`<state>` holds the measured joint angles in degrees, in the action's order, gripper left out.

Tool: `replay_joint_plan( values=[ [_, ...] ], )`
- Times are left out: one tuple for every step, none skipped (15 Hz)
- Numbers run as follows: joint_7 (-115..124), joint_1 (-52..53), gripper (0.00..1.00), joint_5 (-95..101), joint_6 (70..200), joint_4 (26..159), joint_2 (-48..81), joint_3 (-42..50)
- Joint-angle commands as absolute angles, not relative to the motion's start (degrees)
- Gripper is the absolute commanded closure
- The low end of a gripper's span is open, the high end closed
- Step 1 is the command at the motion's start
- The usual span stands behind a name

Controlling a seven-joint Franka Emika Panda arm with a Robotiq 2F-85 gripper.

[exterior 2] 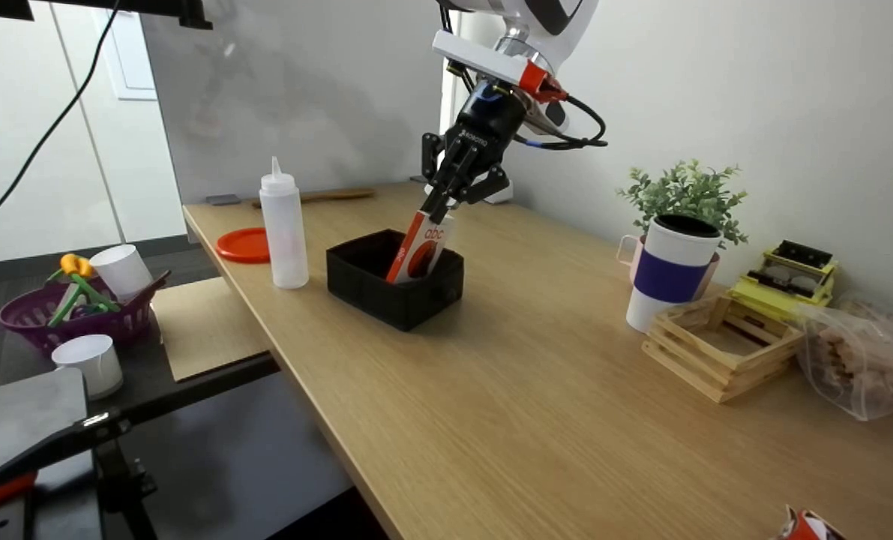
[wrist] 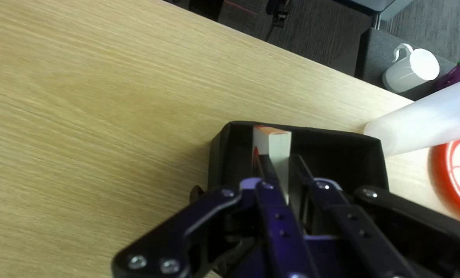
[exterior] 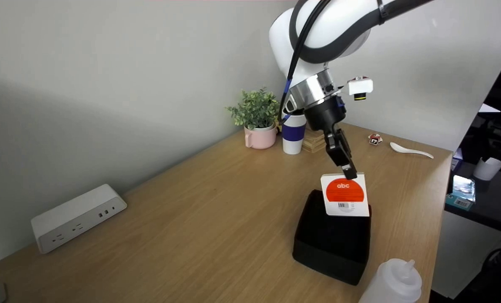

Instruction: Pick up the book and put it in the box

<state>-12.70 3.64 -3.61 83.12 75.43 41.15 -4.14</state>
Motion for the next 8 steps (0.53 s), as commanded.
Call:
replay_joint_plan(
  values=[
    [-13.6,3.5,0.97,-2.4,83.4,73.2,42.9,-4.6],
    [-13.6,3.5,0.97,-2.4,83.6,73.1,43.0,-4.6],
    [-13.6,3.5,0.97,-2.4,83.7,73.0,43.1,-4.6],
    [-13.6,3.5,0.97,-2.4,83.7,73.0,43.1,-4.6],
    [-13.5,3.5,0.97,-2.4,83.8,72.8,43.1,-4.6],
    [-13.6,3.4,0.97,-2.4,83.9,72.7,43.2,-4.6],
    [-13.6,3.4,0.97,-2.4,84.0,72.7,43.1,-4.6],
    [-13.6,3.4,0.97,-2.4,84.0,72.7,43.0,-4.6]
  ],
)
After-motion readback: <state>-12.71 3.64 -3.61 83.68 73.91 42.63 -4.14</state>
